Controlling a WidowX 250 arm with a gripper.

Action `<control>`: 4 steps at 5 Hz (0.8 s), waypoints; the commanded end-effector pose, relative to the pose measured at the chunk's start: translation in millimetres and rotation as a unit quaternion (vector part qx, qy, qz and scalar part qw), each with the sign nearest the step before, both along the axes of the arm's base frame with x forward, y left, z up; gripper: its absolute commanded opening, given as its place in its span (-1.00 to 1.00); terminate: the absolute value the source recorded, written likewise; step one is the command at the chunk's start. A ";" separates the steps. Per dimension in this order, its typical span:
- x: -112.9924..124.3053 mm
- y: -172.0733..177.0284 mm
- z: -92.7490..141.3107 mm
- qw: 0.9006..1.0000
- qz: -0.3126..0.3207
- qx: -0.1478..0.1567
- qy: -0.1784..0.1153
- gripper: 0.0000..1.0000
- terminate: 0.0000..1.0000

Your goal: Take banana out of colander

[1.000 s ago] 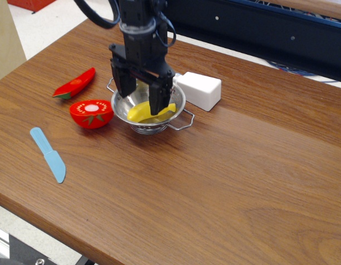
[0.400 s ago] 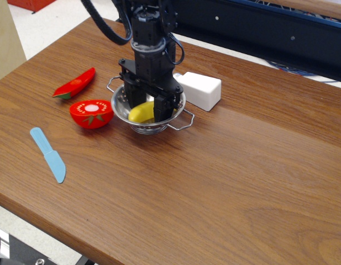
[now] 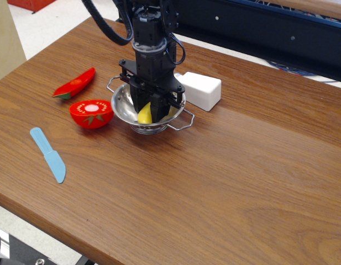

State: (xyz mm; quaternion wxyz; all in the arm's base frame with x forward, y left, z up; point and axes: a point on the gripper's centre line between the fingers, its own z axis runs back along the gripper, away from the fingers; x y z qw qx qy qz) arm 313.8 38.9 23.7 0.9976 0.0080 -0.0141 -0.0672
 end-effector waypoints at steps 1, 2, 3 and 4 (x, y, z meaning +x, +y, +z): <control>0.2 8.4 63.8 0.995 0.049 -0.007 -0.086 -1.00 -1.00; -19.2 10.9 78.8 0.993 0.041 -0.020 -0.111 -1.00 -1.00; -53.7 8.2 77.2 0.996 -0.019 -0.029 -0.083 -1.00 -1.00; -82.4 0.8 60.8 0.996 -0.069 -0.018 -0.058 -1.00 -1.00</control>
